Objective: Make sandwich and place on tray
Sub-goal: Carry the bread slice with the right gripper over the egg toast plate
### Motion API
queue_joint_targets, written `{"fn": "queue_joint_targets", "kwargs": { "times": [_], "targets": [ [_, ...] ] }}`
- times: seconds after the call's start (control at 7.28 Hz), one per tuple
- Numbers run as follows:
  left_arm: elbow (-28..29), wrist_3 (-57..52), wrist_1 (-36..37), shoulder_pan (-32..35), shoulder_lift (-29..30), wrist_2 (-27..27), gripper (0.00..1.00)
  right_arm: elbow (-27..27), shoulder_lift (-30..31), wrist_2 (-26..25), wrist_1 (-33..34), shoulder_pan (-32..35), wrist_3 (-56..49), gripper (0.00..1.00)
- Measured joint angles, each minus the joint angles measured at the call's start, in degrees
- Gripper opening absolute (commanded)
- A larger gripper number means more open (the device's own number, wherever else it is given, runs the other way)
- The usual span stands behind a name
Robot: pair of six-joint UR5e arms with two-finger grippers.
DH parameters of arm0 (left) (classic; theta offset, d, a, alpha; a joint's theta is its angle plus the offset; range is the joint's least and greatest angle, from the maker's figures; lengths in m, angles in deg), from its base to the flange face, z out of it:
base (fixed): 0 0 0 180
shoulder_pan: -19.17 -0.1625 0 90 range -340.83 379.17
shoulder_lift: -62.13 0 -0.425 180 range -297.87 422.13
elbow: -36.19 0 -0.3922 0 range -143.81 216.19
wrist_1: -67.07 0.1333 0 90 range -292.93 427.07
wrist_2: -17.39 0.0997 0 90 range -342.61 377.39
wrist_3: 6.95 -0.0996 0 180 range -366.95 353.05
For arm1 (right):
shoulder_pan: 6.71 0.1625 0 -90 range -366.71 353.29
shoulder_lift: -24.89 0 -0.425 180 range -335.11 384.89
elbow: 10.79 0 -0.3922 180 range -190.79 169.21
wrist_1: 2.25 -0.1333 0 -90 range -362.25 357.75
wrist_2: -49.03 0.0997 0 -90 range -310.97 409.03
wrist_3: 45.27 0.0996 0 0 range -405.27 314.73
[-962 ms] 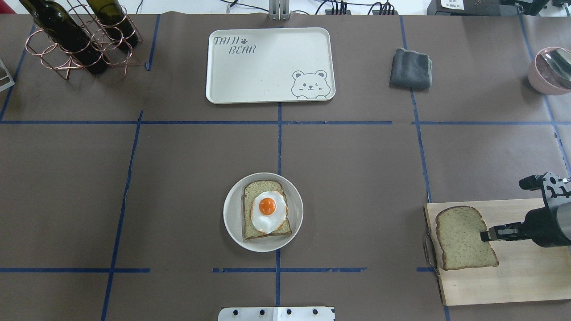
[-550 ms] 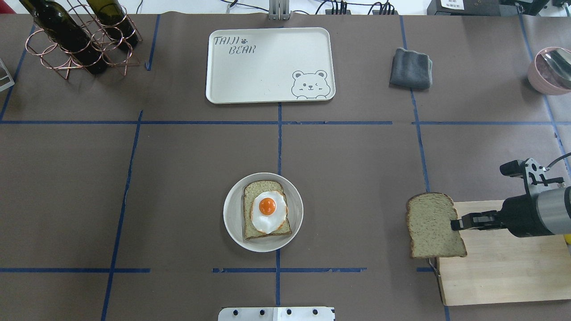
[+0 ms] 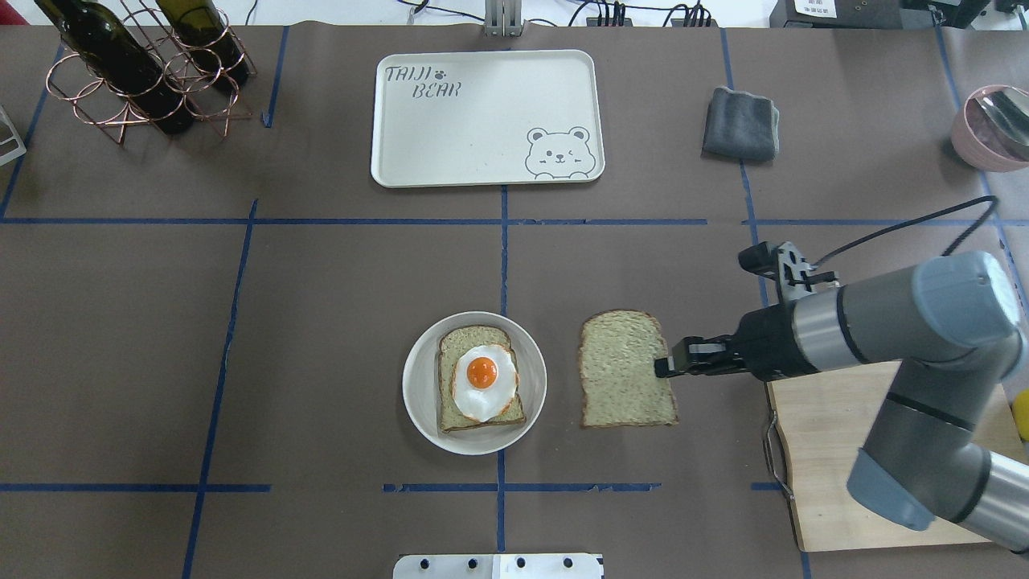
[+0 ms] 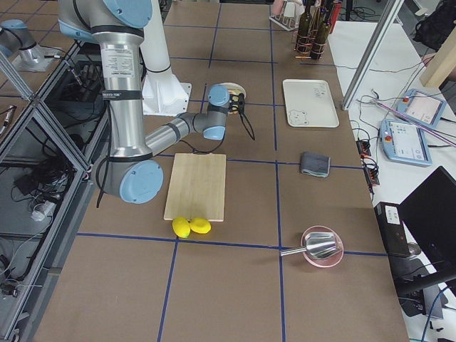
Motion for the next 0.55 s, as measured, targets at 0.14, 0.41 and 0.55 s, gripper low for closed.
{"fn": "queue_joint_targets", "kwargs": {
  "times": [0.14, 0.41, 0.55],
  "targets": [
    [-0.10, -0.02, -0.01, -0.02, 0.01, -0.65, 1.00, -3.27, -5.52, 0.01, 1.41, -1.38, 0.16, 0.00],
    [-0.19, -0.04, 0.04, -0.03, 0.01, -1.38, 1.00, -8.51, -15.01, -0.03, 6.70, -3.12, -0.09, 0.00],
    [-0.21, -0.03, 0.03, -0.03, 0.01, -1.46, 1.00, -10.14, -17.64, -0.10, 8.51, -3.59, -0.47, 0.00]
  ]
}}
